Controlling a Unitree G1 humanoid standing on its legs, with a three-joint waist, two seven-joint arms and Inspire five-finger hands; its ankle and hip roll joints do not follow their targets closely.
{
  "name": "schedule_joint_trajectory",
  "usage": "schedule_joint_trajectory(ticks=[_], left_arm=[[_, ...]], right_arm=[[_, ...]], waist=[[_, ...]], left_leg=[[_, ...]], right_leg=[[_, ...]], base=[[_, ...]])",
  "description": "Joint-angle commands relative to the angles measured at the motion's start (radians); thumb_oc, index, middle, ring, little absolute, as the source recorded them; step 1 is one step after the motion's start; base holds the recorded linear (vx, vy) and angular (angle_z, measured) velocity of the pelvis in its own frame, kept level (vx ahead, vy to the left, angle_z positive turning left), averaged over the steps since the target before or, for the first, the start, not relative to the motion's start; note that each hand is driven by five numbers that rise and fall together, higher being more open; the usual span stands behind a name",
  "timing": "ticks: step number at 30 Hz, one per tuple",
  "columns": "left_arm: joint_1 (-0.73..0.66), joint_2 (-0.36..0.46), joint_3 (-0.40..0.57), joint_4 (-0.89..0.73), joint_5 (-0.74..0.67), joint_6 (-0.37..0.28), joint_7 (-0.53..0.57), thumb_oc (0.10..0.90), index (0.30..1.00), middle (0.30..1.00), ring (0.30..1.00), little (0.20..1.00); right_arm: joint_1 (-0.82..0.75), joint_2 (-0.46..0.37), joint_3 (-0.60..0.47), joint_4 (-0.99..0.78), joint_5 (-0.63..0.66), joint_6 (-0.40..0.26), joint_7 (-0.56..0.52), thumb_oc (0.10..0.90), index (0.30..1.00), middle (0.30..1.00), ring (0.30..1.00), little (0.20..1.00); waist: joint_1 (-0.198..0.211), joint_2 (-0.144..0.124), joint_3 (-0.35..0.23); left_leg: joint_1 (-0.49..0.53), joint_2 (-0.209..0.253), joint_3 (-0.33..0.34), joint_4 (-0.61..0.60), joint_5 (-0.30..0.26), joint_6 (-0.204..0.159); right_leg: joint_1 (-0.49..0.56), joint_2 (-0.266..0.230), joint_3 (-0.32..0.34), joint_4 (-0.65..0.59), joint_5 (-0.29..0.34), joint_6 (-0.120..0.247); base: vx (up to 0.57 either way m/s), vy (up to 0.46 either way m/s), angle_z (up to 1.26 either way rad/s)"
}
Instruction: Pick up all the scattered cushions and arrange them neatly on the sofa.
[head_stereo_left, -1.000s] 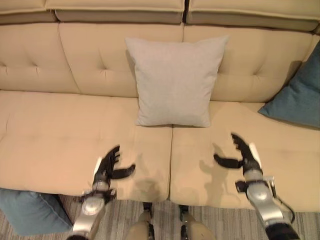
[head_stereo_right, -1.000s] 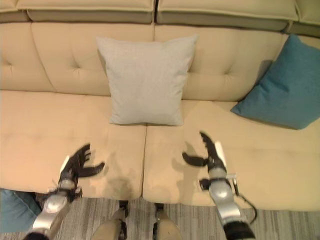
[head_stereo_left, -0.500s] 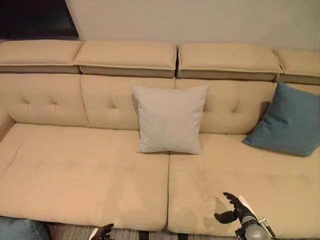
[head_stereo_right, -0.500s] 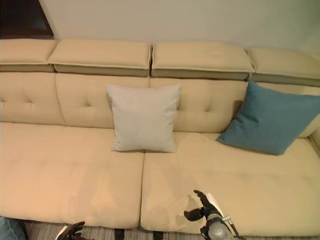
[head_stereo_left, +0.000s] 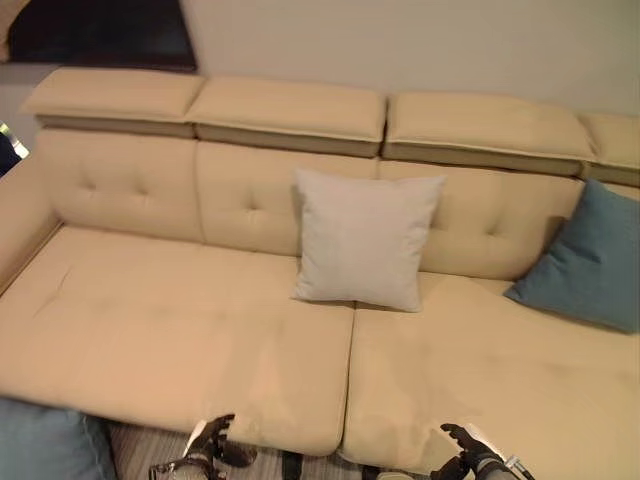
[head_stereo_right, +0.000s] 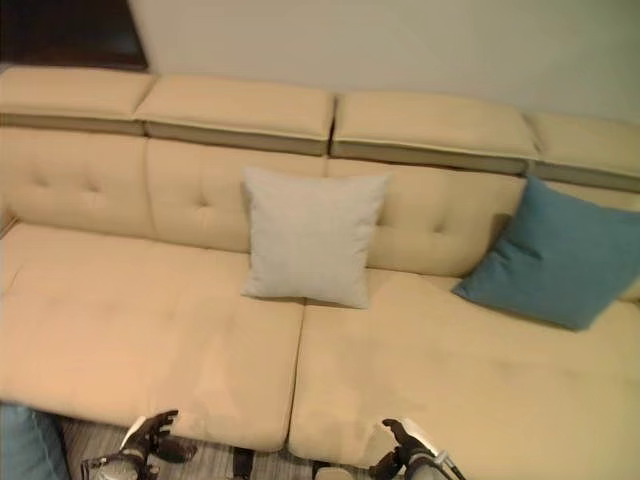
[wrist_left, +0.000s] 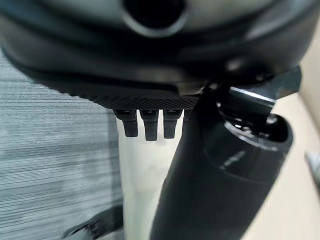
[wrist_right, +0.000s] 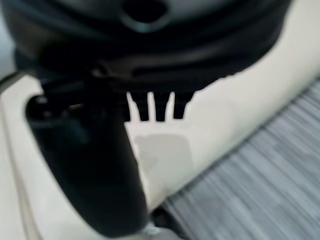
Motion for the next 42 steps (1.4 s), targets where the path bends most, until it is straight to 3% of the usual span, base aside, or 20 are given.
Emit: schedule_joint_trajectory(ticks=[1, 4, 7, 8, 11, 14, 17, 19, 20, 21, 23, 27, 29, 30, 31, 33, 35, 36, 39, 42], left_arm=[[-0.023, 0.036, 0.004, 0.001, -0.012, -0.016, 0.026, 0.800, 0.900, 0.900, 0.900, 0.900], [-0.039, 0.025, 0.004, 0.016, -0.033, -0.012, 0.034, 0.800, 0.900, 0.900, 0.900, 0.900], [-0.055, 0.009, 0.004, 0.006, -0.063, -0.010, 0.043, 0.800, 0.900, 0.900, 0.900, 0.900], [-0.062, 0.003, 0.005, 0.003, -0.073, -0.008, 0.045, 0.800, 0.900, 0.900, 0.900, 0.900], [-0.059, 0.003, 0.006, 0.004, -0.072, -0.009, 0.044, 0.800, 0.900, 0.900, 0.900, 0.900], [-0.046, -0.002, 0.002, 0.008, -0.057, -0.008, 0.040, 0.800, 0.900, 0.900, 0.900, 0.900], [-0.045, -0.007, -0.002, 0.017, -0.056, -0.004, 0.038, 0.800, 0.900, 0.900, 0.900, 0.900], [-0.047, -0.007, -0.005, 0.026, -0.054, -0.003, 0.031, 0.800, 0.900, 0.900, 0.900, 0.900], [-0.039, -0.009, -0.006, 0.023, -0.049, -0.001, 0.029, 0.800, 0.900, 0.900, 0.900, 0.900], [-0.040, -0.009, -0.006, 0.023, -0.049, -0.001, 0.029, 0.800, 0.900, 0.900, 0.900, 0.900], [-0.037, -0.008, -0.002, 0.031, -0.050, 0.001, 0.031, 0.800, 0.900, 0.900, 0.900, 0.900], [-0.033, 0.004, 0.003, 0.051, -0.033, 0.007, 0.027, 0.800, 0.900, 0.900, 0.900, 0.900], [-0.035, 0.021, 0.009, 0.057, -0.034, 0.012, 0.030, 0.800, 0.900, 0.900, 0.900, 0.900], [-0.031, 0.031, 0.014, 0.059, -0.035, 0.013, 0.036, 0.800, 0.900, 0.900, 0.900, 0.900], [-0.031, 0.031, 0.014, 0.059, -0.035, 0.013, 0.036, 0.800, 0.900, 0.900, 0.900, 0.900], [-0.031, 0.035, 0.009, 0.051, -0.034, 0.010, 0.037, 0.800, 0.900, 0.900, 0.900, 0.900], [-0.033, 0.035, 0.009, 0.053, -0.036, 0.009, 0.038, 0.800, 0.900, 0.900, 0.900, 0.900], [-0.026, 0.029, 0.013, 0.055, -0.039, 0.009, 0.038, 0.800, 0.900, 0.900, 0.900, 0.900], [-0.023, 0.027, 0.013, 0.051, -0.042, 0.011, 0.036, 0.800, 0.900, 0.900, 0.900, 0.900], [-0.026, 0.021, 0.011, 0.053, -0.055, 0.019, 0.032, 0.800, 0.900, 0.900, 0.900, 0.900]], right_arm=[[-0.048, -0.017, -0.013, -0.036, 0.046, -0.011, -0.029, 0.800, 0.900, 0.900, 0.900, 0.900], [-0.069, -0.023, -0.001, -0.049, 0.060, -0.017, -0.042, 0.800, 0.900, 0.900, 0.900, 0.900], [-0.083, -0.039, 0.004, -0.050, 0.066, -0.018, -0.053, 0.800, 0.900, 0.900, 0.900, 0.900], [-0.085, -0.046, 0.005, -0.049, 0.063, -0.012, -0.057, 0.800, 0.900, 0.900, 0.900, 0.900], [-0.082, -0.047, 0.008, -0.047, 0.059, -0.010, -0.057, 0.800, 0.900, 0.900, 0.900, 0.900], [-0.058, -0.041, -0.004, -0.022, 0.060, -0.015, -0.056, 0.800, 0.900, 0.900, 0.900, 0.900], [-0.053, -0.024, -0.011, 0.023, 0.068, -0.011, -0.054, 0.800, 0.900, 0.900, 0.900, 0.900], [-0.046, -0.009, -0.013, 0.054, 0.073, -0.006, -0.050, 0.800, 0.900, 0.900, 0.900, 0.900], [-0.050, 0.000, -0.009, 0.064, 0.068, -0.003, -0.050, 0.800, 0.900, 0.900, 0.900, 0.900], [-0.050, 0.000, -0.009, 0.064, 0.068, -0.003, -0.050, 0.800, 0.900, 0.900, 0.900, 0.900], [-0.066, 0.009, 0.005, 0.064, 0.061, -0.001, -0.050, 0.800, 0.900, 0.900, 0.900, 0.900], [-0.077, 0.019, 0.020, 0.053, 0.049, 0.001, -0.045, 0.800, 0.900, 0.900, 0.900, 0.900], [-0.074, 0.022, 0.016, 0.010, 0.062, 0.000, -0.044, 0.800, 0.900, 0.900, 0.900, 0.900], [-0.067, 0.025, 0.018, 0.000, 0.069, -0.001, -0.044, 0.800, 0.900, 0.900, 0.900, 0.900], [-0.067, 0.025, 0.018, 0.000, 0.069, -0.001, -0.044, 0.800, 0.900, 0.900, 0.900, 0.900], [-0.057, 0.020, 0.027, -0.015, 0.074, 0.000, -0.039, 0.800, 0.900, 0.900, 0.900, 0.900], [-0.063, 0.020, 0.032, -0.013, 0.075, -0.001, -0.038, 0.800, 0.900, 0.900, 0.900, 0.900], [-0.074, 0.022, 0.043, -0.014, 0.072, -0.004, -0.037, 0.800, 0.900, 0.900, 0.900, 0.900], [-0.077, 0.018, 0.051, -0.020, 0.070, -0.006, -0.037, 0.800, 0.900, 0.900, 0.900, 0.900], [-0.102, -0.009, 0.068, -0.025, 0.051, -0.003, -0.046, 0.800, 0.900, 0.900, 0.900, 0.900]], waist=[[0.025, -0.038, -0.013], [0.033, -0.042, -0.009], [0.029, -0.036, 0.021], [0.021, -0.047, 0.033], [0.013, -0.055, 0.036], [-0.012, -0.088, 0.025], [-0.031, -0.098, 0.015], [-0.046, -0.093, 0.009], [-0.047, -0.079, 0.000], [-0.049, -0.080, -0.003], [-0.033, -0.081, 0.007], [-0.017, -0.079, 0.012], [-0.021, -0.076, 0.024], [-0.030, -0.071, 0.026], [-0.031, -0.070, 0.023], [-0.038, -0.070, 0.016], [-0.033, -0.072, 0.011], [-0.017, -0.076, -0.002], [-0.014, -0.077, -0.002], [0.009, -0.076, 0.018]], left_leg=[[-0.079, -0.021, -0.027, 0.051, -0.087, -0.035], [-0.157, 0.005, -0.046, 0.050, -0.014, -0.085], [-0.200, 0.013, -0.048, 0.030, 0.011, -0.106], [-0.205, 0.015, 0.009, 0.059, -0.021, -0.086], [-0.197, 0.013, 0.033, 0.102, -0.042, -0.076], [-0.154, -0.006, 0.104, 0.268, -0.175, -0.056], [-0.108, 0.005, 0.144, 0.326, -0.249, -0.048], [-0.036, 0.039, 0.206, 0.283, -0.266, -0.052], [0.010, 0.038, 0.219, 0.195, -0.254, -0.055], [0.007, 0.037, 0.218, 0.192, -0.250, -0.055], [0.006, 0.015, 0.168, 0.153, -0.240, -0.049], [0.011, -0.005, 0.131, 0.119, -0.228, -0.035], [0.007, -0.017, 0.084, 0.115, -0.218, -0.025], [0.007, -0.029, 0.044, 0.105, -0.209, -0.021], [0.004, -0.029, 0.044, 0.105, -0.208, -0.021], [0.000, -0.050, -0.017, 0.095, -0.188, -0.029], [-0.001, -0.054, -0.030, 0.090, -0.184, -0.034], [-0.006, -0.053, -0.034, 0.088, -0.181, -0.042], [-0.015, -0.054, -0.044, 0.097, -0.179, -0.045], [-0.070, -0.065, -0.074, 0.123, -0.153, -0.068]], right_leg=[[0.106, 0.022, 0.052, -0.133, 0.067, -0.024], [0.133, 0.070, 0.037, -0.245, 0.030, -0.057], [0.120, 0.096, -0.005, -0.281, 0.049, -0.074], [0.104, 0.085, -0.041, -0.289, 0.075, -0.072], [0.096, 0.073, -0.065, -0.296, 0.091, -0.069], [0.069, 0.020, -0.147, -0.320, 0.126, -0.075], [0.053, -0.008, -0.205, -0.337, 0.144, -0.075], [0.055, -0.014, -0.251, -0.357, 0.154, -0.064], [0.063, -0.016, -0.283, -0.372, 0.167, -0.051], [0.059, -0.017, -0.283, -0.373, 0.168, -0.051], [0.054, -0.029, -0.292, -0.345, 0.173, -0.044], [0.036, -0.044, -0.296, -0.286, 0.156, -0.042], [-0.001, -0.027, -0.223, -0.207, 0.142, -0.036], [-0.015, 0.006, -0.118, -0.171, 0.132, -0.024], [-0.018, 0.006, -0.118, -0.173, 0.134, -0.024], [-0.012, 0.042, -0.016, -0.178, 0.122, -0.035], [0.002, 0.040, -0.030, -0.201, 0.122, -0.041], [0.030, 0.030, -0.075, -0.245, 0.115, -0.043], [0.039, 0.032, -0.084, -0.264, 0.115, -0.045], [0.048, 0.026, -0.138, -0.295, 0.113, -0.053]], base=[[-0.19, -0.253, 0.51], [-0.24, -0.269, 0.49], [-0.33, -0.186, 0.78], [-0.18, -0.044, 0.93], [-0.20, -0.031, 0.73], [-0.21, 0.003, 0.64], [-0.13, 0.058, 0.89], [-0.06, 0.148, 0.86], [0.00, 0.158, 0.79], [0.00, 0.186, 0.96], [-0.04, 0.164, 0.62], [-0.03, 0.125, 0.44], [-0.03, 0.036, 0.45], [-0.01, 0.017, 0.86], [0.02, 0.000, 1.04], [0.05, -0.025, 1.15], [0.04, -0.095, 0.91], [0.04, -0.129, 0.73], [0.01, -0.100, 0.37], [-0.09, -0.088, 0.66]])
